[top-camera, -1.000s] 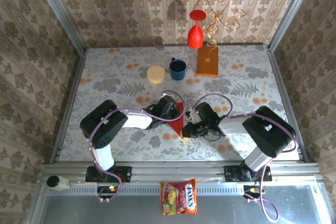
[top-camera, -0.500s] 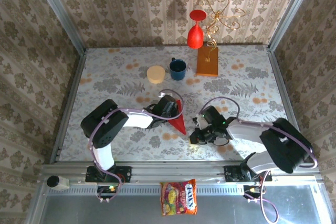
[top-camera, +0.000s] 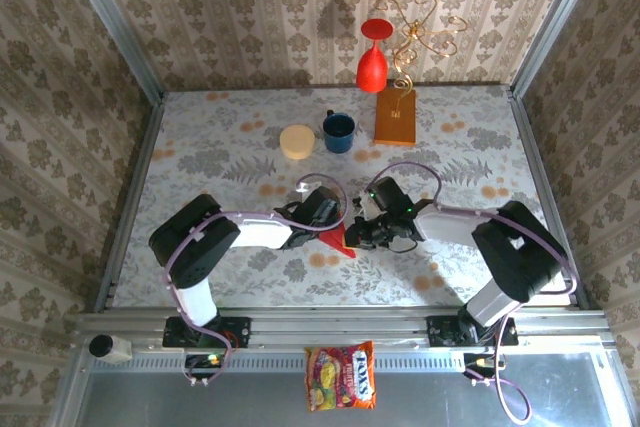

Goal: Fold a paper plane with a square sheet of paper (pick it up from the middle)
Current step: Fourth fold the wing at the center of the table.

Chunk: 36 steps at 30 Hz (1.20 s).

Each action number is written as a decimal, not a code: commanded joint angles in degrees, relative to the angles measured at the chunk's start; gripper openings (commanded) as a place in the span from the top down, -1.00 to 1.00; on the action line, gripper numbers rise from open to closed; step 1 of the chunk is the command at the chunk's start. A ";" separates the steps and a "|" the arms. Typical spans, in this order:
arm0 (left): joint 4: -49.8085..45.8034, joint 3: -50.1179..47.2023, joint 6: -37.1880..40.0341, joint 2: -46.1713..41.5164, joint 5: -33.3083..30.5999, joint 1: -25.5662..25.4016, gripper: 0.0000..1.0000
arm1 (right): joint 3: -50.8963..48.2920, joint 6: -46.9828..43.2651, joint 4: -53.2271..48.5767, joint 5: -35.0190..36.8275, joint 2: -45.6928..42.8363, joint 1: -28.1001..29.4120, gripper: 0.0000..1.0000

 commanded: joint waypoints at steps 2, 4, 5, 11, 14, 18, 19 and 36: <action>-11.36 -1.97 -1.42 1.63 -0.45 -0.23 1.00 | -0.14 1.84 4.70 -0.44 4.30 0.41 1.00; -11.30 -2.02 -1.29 1.55 -0.43 -0.17 1.00 | -1.18 2.09 5.81 -0.01 6.04 0.34 1.00; -11.23 -2.03 -1.11 1.42 -0.39 -0.11 1.00 | -1.72 2.16 6.09 0.45 6.61 0.32 1.00; -6.23 -2.02 4.67 -2.37 0.81 0.75 1.00 | -6.09 3.76 9.06 1.34 8.77 -0.63 1.00; -4.16 -1.78 8.43 -5.79 2.30 0.73 0.94 | -7.75 4.20 9.85 1.67 8.74 -1.08 1.00; -1.71 -3.45 9.45 -10.33 4.69 -0.08 0.84 | -8.82 4.28 10.25 1.69 8.81 -1.56 1.00; -1.08 -4.08 8.87 -11.18 5.22 -0.41 0.86 | -8.87 4.34 10.26 1.71 8.89 -1.56 1.00; 22.37 -14.21 -1.76 -4.95 11.07 -3.87 1.00 | -9.55 5.47 11.40 1.64 10.95 -1.83 1.00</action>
